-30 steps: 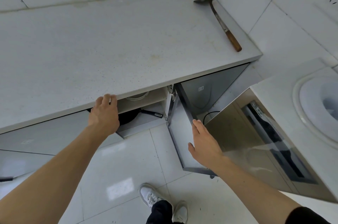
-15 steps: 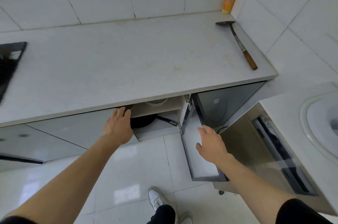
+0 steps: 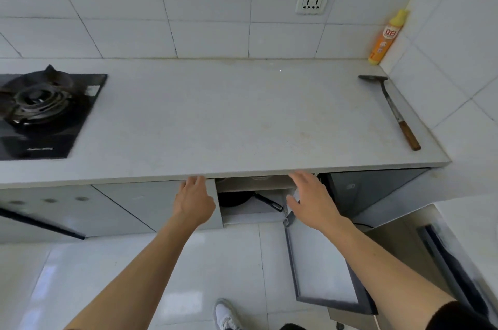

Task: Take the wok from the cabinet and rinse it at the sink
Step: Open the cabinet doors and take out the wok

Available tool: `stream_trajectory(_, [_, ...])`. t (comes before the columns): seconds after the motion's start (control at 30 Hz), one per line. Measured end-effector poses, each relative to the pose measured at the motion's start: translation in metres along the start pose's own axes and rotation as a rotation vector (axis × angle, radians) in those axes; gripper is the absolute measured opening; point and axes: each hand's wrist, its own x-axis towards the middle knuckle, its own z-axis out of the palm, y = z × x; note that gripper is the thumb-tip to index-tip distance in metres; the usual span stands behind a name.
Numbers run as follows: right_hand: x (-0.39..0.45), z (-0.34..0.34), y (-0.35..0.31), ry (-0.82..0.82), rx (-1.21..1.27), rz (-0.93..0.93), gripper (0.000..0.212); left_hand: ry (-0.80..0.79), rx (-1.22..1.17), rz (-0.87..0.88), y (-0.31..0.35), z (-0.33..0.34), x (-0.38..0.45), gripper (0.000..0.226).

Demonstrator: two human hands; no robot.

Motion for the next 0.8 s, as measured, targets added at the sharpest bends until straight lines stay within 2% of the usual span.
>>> stream_trajectory(0.17, [0.029,0.018,-0.039,-0.059,-0.024,-0.112,0.054,-0.03,-0.241,-0.097,-0.033,0.005,0.011,0.055])
stream_trajectory(0.37, [0.072,0.045,-0.066,-0.13,-0.056,-0.246,0.055,-0.054,-1.053,-0.373,-0.054,0.02,0.023,0.036])
stream_trajectory(0.43, [0.087,0.052,-0.072,-0.157,-0.054,-0.277,0.056,-0.066,-1.237,-0.415,-0.052,0.022,0.031,0.034])
stream_trajectory(0.6, [0.116,0.071,-0.074,-0.231,-0.109,-0.347,0.057,-0.112,-1.576,-0.528,-0.044,0.039,0.054,0.046])
stream_trajectory(0.73, [0.133,0.081,-0.07,-0.271,-0.136,-0.382,0.059,-0.073,-1.849,-0.622,-0.036,0.048,0.075,0.057])
stream_trajectory(0.8, [0.137,0.086,-0.067,-0.303,-0.144,-0.392,0.06,-0.045,-1.942,-0.664,-0.035,0.053,0.084,0.054])
